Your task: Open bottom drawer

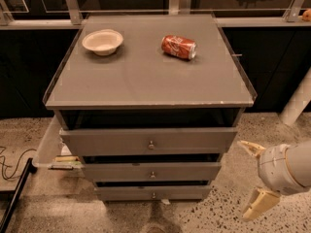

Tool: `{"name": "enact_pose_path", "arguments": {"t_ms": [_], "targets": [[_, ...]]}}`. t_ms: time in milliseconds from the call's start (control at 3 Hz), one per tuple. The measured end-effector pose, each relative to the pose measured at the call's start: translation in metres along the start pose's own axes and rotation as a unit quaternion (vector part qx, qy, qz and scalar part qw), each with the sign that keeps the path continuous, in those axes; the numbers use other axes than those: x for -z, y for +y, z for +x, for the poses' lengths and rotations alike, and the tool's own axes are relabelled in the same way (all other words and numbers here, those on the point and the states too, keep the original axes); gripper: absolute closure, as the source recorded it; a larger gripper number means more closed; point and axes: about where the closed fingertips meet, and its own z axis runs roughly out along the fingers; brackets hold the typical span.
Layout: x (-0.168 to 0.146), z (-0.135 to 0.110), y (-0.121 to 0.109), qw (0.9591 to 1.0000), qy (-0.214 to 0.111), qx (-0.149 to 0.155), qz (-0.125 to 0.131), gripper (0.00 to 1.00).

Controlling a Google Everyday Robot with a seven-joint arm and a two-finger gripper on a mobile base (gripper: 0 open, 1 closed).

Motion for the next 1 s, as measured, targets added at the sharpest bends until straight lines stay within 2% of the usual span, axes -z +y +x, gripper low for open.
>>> {"name": "enact_pose_path", "arguments": {"t_ms": [333,667,1000], "targets": [[-0.032,0.008,0.004,0.9998,-0.002,-0.010,-0.016,0.00],[-0.091,0.027,0.008,0.9990,-0.020,-0.017,-0.036,0.00],[-0.151,0.054,0.010,0.9974,-0.050,-0.025,-0.045,0.00]]}}
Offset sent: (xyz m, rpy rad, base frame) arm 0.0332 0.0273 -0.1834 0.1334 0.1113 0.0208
